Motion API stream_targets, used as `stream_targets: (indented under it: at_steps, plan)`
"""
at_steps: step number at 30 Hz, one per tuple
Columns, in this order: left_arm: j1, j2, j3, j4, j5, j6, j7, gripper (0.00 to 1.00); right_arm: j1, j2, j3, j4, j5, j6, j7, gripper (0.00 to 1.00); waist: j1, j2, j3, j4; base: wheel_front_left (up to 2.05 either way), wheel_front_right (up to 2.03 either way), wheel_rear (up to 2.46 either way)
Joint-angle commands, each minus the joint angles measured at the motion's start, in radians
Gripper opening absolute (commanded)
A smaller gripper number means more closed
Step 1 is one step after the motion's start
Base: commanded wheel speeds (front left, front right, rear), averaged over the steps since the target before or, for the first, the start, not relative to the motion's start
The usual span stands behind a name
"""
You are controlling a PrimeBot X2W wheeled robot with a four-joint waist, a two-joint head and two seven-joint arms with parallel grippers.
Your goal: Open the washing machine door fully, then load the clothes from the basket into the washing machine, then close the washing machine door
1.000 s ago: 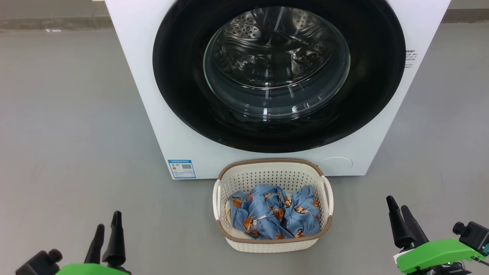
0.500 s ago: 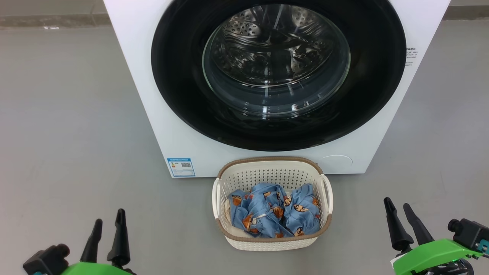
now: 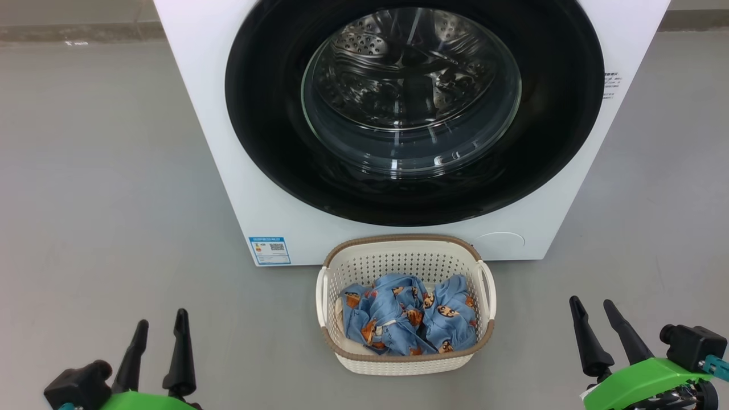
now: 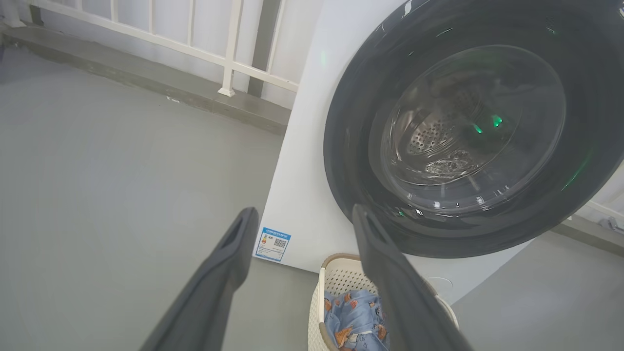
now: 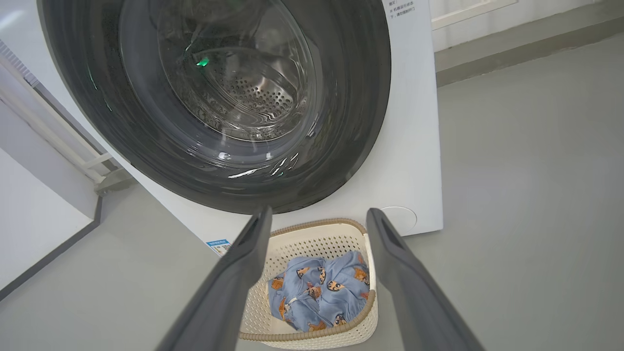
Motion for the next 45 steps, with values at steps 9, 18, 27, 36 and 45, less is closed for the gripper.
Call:
stream_targets:
  at_steps: [9,18,27,36,45]
  plan:
    - [-0.029,0.025,0.024,-0.04,0.125,-0.003,-0.038,1.0,-0.037,-0.032,0.027,-0.019,-0.114,0.001,-0.04,1.0,0.0,0.0,-0.002,-0.004,0.0,0.0,0.0]
    - [-0.027,0.028,0.028,-0.04,0.224,-0.003,-0.064,1.0,-0.033,-0.04,0.026,-0.021,-0.212,0.002,-0.067,1.0,0.0,0.0,-0.003,-0.01,0.0,0.0,0.0]
    - [-0.032,0.03,0.034,-0.024,0.247,-0.003,-0.072,1.0,-0.033,-0.041,0.016,-0.024,-0.244,0.002,-0.074,1.0,0.0,0.0,0.0,-0.012,0.0,0.0,0.0]
    - [-0.027,0.03,0.047,0.013,0.273,-0.003,-0.072,1.0,-0.028,-0.033,0.009,-0.023,-0.246,0.002,-0.074,1.0,0.0,0.0,-0.01,-0.015,0.01,0.01,-0.01]
    - [-0.031,0.023,0.051,0.018,0.293,-0.003,-0.072,1.0,-0.022,-0.032,0.005,-0.03,-0.244,0.002,-0.074,1.0,0.0,0.0,-0.008,-0.02,0.44,0.44,-0.89]
